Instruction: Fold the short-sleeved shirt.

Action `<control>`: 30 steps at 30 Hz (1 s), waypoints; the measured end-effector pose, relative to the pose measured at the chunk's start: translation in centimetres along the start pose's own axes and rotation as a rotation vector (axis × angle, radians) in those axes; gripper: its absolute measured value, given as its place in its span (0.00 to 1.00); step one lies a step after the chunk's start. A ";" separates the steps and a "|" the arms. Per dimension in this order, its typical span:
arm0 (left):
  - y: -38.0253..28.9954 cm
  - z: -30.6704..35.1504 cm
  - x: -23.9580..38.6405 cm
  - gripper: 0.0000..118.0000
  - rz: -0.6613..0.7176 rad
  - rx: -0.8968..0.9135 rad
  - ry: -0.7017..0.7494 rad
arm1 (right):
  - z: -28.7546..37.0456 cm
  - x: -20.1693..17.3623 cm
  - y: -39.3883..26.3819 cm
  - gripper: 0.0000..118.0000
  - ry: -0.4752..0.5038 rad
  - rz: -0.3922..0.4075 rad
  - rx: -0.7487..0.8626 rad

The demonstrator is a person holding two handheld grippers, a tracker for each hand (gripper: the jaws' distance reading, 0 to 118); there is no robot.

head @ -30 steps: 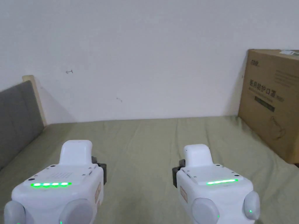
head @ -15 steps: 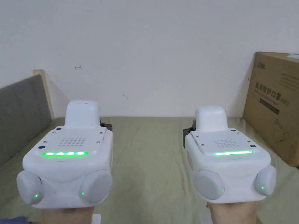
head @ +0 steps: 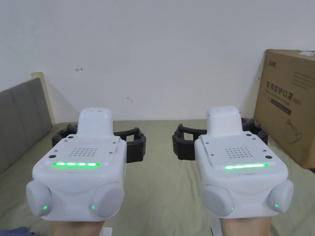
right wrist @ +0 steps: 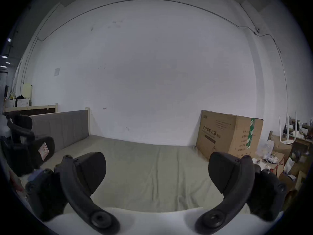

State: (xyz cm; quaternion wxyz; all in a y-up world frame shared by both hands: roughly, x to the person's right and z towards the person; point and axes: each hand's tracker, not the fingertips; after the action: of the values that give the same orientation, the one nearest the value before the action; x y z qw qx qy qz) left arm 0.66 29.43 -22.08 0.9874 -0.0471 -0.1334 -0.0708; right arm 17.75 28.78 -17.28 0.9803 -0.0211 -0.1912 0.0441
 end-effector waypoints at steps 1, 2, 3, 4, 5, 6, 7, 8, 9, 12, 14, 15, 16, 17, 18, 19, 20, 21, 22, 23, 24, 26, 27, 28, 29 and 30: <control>-0.1 -0.1 0.1 0.95 -0.003 -0.011 -0.003 | 0.1 0.1 0.1 1.00 0.001 -0.014 0.001; -0.2 0.0 0.0 0.95 0.003 -0.016 -0.017 | 0.1 0.3 0.1 1.00 0.005 -0.028 -0.002; -0.2 0.0 -0.1 0.95 0.024 -0.024 -0.042 | 0.1 0.5 0.1 1.00 0.007 -0.036 -0.005; -0.2 0.2 -0.2 0.95 0.045 -0.028 -0.057 | 0.1 0.5 0.0 1.00 0.009 -0.039 -0.005; -0.2 0.3 -0.3 0.95 0.047 -0.022 -0.066 | 0.1 0.5 0.0 1.00 0.011 -0.037 -0.009; -0.3 0.5 -0.4 0.95 0.047 -0.016 -0.070 | 0.1 0.5 0.0 1.00 0.012 -0.035 -0.015; -0.3 0.5 -0.3 0.95 0.045 -0.006 -0.069 | 0.0 0.6 -0.2 1.00 0.011 -0.033 -0.017; -0.2 0.5 -0.2 0.95 0.039 -0.002 -0.059 | 0.0 0.6 -0.2 1.00 0.010 -0.031 -0.019; 0.0 0.4 -0.1 0.95 0.031 -0.005 -0.045 | 0.0 0.6 -0.3 1.00 0.013 -0.032 -0.021; 0.1 0.4 -0.1 0.95 0.032 -0.009 -0.040 | 0.1 0.5 -0.4 1.00 0.021 -0.035 -0.026; 0.2 0.3 -0.1 0.95 0.039 -0.029 -0.024 | 0.1 0.5 -0.4 1.00 0.018 -0.030 -0.027; 0.2 0.3 -0.2 0.95 0.042 -0.032 -0.026 | 0.1 0.5 -0.4 1.00 0.013 -0.028 -0.025; 0.2 0.2 -0.4 0.95 0.050 -0.036 -0.035 | 0.2 0.5 -0.4 1.00 0.009 -0.025 -0.026; 0.2 0.2 -0.5 0.95 0.059 -0.045 -0.039 | 0.2 0.5 -0.4 1.00 0.007 -0.022 -0.024; 0.3 0.1 -0.5 0.95 0.062 -0.069 -0.039 | 0.2 0.5 -0.4 1.00 0.005 -0.021 -0.021; 0.4 0.0 -0.5 0.95 0.067 -0.085 -0.032 | 0.2 0.6 -0.4 1.00 0.004 -0.021 -0.021; 0.5 -0.1 -0.5 0.95 0.065 -0.105 -0.018 | 0.1 0.6 -0.4 1.00 0.001 -0.023 -0.024; 0.6 -0.3 -0.4 0.95 0.059 -0.119 -0.013 | 0.0 0.7 -0.4 1.00 -0.001 -0.028 -0.029; 0.6 -0.4 -0.3 0.95 0.063 -0.121 -0.012 | -0.1 0.8 -0.4 1.00 0.000 -0.038 -0.036; 0.6 -0.5 -0.2 0.95 0.068 -0.118 -0.013 | -0.1 1.0 -0.5 1.00 0.005 -0.048 -0.041; 0.5 -0.4 -0.4 0.95 0.079 -0.112 -0.017 | -0.1 1.1 -0.5 1.00 0.011 -0.055 -0.044; 0.4 -0.3 -0.4 0.95 0.092 -0.101 -0.014 | -0.2 1.1 -0.6 1.00 0.012 -0.058 -0.051; 0.4 -0.3 -0.4 0.95 0.090 -0.100 -0.011 | -0.3 1.1 -0.7 1.00 0.011 -0.055 -0.051; 0.3 -0.3 -0.2 0.95 0.077 -0.096 -0.004 | -0.4 1.1 -0.7 1.00 0.011 -0.054 -0.055; 0.2 -0.3 -0.2 0.95 0.063 -0.091 0.000 | -0.5 1.2 -0.7 1.00 0.011 -0.055 -0.059; 0.2 -0.3 0.0 0.95 0.056 -0.097 0.014 | -0.5 1.2 -0.8 1.00 0.011 -0.056 -0.060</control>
State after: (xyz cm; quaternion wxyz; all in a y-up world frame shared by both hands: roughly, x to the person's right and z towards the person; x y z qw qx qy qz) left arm 0.76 29.60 -22.36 0.9864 -0.0979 -0.1218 -0.0500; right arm 19.12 28.13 -17.29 0.9811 -0.0456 -0.1876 0.0109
